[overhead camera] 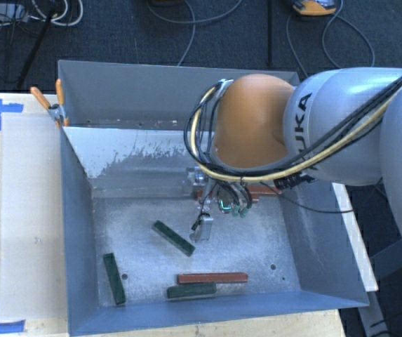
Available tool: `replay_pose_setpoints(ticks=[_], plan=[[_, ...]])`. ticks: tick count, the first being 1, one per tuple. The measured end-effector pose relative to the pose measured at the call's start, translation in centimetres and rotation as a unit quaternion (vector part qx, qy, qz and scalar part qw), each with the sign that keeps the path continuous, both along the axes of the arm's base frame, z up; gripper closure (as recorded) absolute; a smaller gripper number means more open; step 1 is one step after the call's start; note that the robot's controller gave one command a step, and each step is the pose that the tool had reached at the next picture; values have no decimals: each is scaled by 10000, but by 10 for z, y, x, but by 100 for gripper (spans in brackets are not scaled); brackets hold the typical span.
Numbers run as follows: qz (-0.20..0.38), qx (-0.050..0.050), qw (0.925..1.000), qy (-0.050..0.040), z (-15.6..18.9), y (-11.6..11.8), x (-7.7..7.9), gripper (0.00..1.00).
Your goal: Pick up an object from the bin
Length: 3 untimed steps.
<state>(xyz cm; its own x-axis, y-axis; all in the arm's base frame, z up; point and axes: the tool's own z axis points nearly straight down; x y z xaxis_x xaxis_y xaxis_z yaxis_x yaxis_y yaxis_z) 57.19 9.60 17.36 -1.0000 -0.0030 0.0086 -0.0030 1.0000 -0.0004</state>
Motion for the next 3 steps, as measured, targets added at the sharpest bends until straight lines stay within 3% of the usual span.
replay_pose_setpoints(ticks=[1, 2, 3], plan=[[1576, 10, 9875, -5, -63, 15, -69, 0], [1654, 3, 9862, -35, -97, -51, -84, 0], [1456, 12, 9892, -166, -100, -74, -94, 0]])
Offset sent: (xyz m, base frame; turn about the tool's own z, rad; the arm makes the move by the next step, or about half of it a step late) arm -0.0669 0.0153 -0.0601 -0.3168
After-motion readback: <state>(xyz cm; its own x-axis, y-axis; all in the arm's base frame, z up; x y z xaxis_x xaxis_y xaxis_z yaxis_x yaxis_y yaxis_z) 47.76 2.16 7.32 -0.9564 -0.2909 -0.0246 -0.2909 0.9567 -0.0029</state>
